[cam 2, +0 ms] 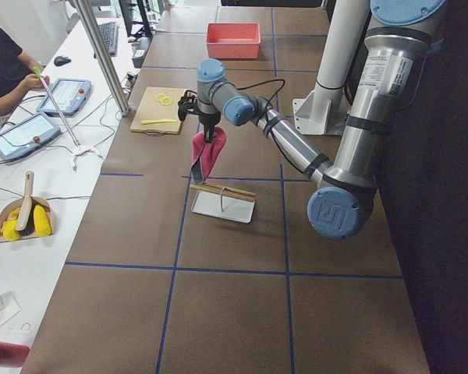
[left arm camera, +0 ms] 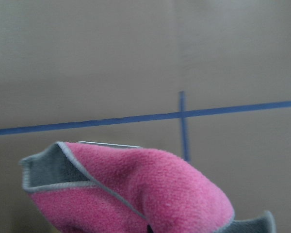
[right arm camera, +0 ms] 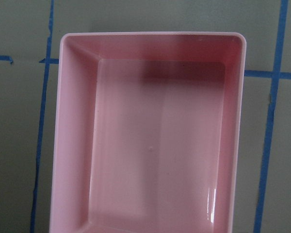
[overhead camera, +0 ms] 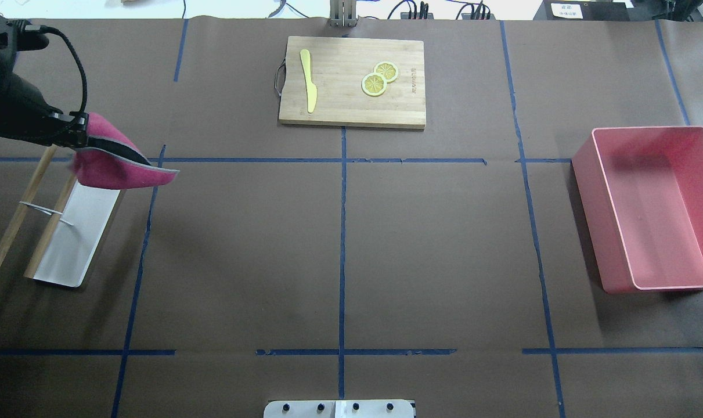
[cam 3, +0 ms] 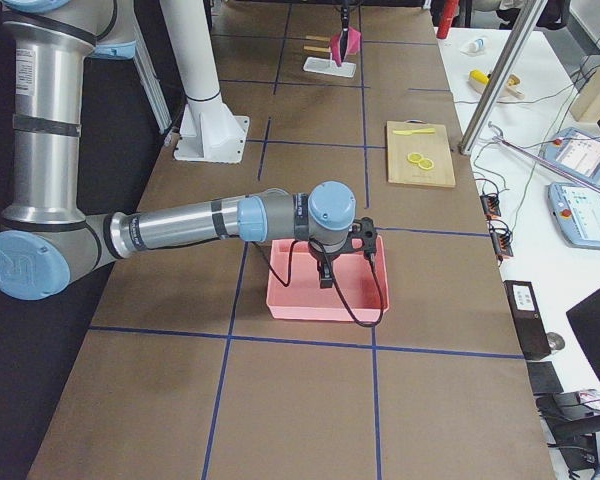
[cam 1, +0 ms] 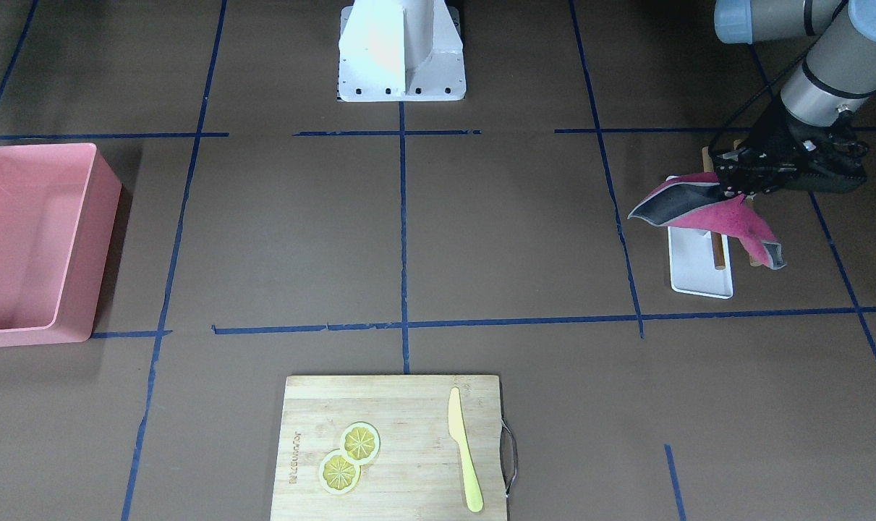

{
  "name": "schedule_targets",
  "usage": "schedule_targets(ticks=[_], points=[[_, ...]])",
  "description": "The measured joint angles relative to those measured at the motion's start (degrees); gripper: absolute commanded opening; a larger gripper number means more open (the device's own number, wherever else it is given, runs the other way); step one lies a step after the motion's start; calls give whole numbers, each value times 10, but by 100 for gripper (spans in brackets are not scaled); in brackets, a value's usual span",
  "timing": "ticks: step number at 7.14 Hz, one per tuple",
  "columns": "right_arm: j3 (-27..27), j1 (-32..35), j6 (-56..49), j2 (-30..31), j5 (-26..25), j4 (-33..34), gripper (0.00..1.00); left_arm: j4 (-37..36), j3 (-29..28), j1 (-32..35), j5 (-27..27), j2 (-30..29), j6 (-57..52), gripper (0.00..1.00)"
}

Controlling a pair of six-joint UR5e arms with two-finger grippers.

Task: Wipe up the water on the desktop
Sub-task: 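Carry the pink cloth to the table center with the left gripper while the right approaches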

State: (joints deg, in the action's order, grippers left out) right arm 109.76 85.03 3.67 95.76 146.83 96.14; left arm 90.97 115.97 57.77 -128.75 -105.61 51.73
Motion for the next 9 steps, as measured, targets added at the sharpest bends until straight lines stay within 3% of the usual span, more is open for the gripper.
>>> schedule_targets(ticks=[6, 8, 9], points=[[43, -121, 187, -155, -16, -1, 100, 13, -40, -116, -1, -165, 269, 0], [48, -186, 272, -232, -73, -1, 99, 57, -71, -135, 0, -197, 351, 0], [53, -234, 328, -271, -124, -1, 99, 76, -92, -140, 1, -216, 378, 0]])
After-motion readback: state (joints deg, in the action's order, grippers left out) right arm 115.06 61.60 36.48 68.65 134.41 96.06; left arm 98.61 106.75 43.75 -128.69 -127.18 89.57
